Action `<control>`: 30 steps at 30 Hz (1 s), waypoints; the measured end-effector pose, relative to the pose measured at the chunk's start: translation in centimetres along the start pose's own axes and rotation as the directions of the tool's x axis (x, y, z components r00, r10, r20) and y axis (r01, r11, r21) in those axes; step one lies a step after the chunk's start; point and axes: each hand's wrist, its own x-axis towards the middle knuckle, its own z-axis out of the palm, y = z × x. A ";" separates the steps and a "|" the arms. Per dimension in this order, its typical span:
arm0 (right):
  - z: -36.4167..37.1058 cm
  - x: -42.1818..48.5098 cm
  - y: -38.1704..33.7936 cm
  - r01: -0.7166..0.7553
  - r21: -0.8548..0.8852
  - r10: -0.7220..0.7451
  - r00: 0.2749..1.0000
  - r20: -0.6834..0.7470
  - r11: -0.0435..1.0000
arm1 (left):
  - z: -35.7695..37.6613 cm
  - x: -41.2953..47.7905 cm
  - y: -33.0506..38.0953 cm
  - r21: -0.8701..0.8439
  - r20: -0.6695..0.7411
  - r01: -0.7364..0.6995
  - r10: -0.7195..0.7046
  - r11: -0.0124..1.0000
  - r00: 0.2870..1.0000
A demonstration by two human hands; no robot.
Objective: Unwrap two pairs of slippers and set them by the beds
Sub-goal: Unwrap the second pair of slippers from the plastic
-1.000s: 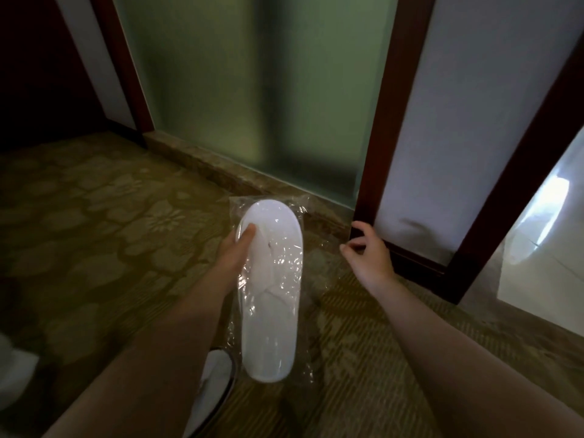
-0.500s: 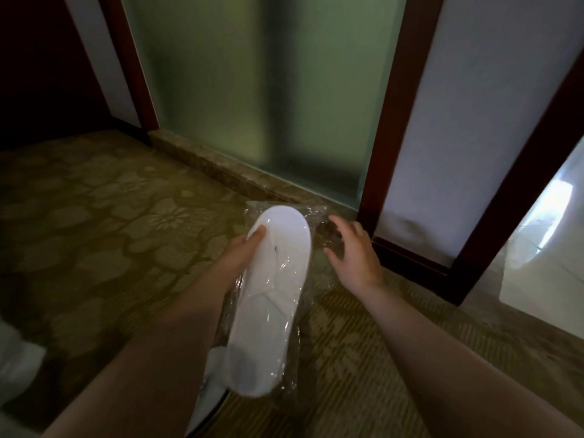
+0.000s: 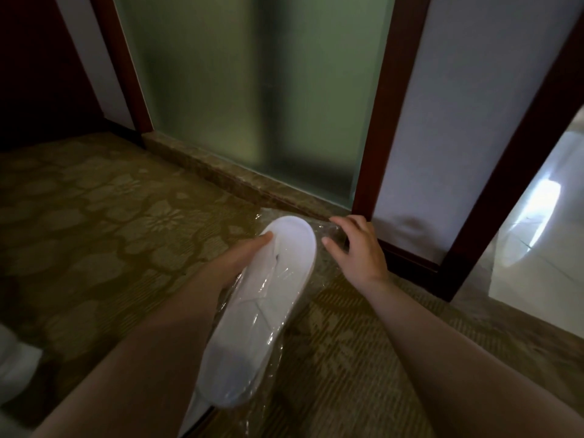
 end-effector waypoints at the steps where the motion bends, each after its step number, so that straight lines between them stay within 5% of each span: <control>1: -0.1 0.0 0.0 0.000 -0.005 0.000 1.000 0.007 1.000 | -0.1 0.0 0.0 -0.016 -0.001 -0.001 0.001 1.000 1.000; 17: -0.6 0.3 -0.4 0.082 -0.019 -0.083 0.989 -0.126 0.996 | -1.0 0.6 -0.5 0.040 0.052 0.042 -0.044 0.998 0.998; 30: -0.2 0.7 0.6 -0.261 0.405 0.317 0.945 -0.076 0.876 | -0.2 0.3 -0.7 0.176 0.147 -0.062 0.036 0.982 0.988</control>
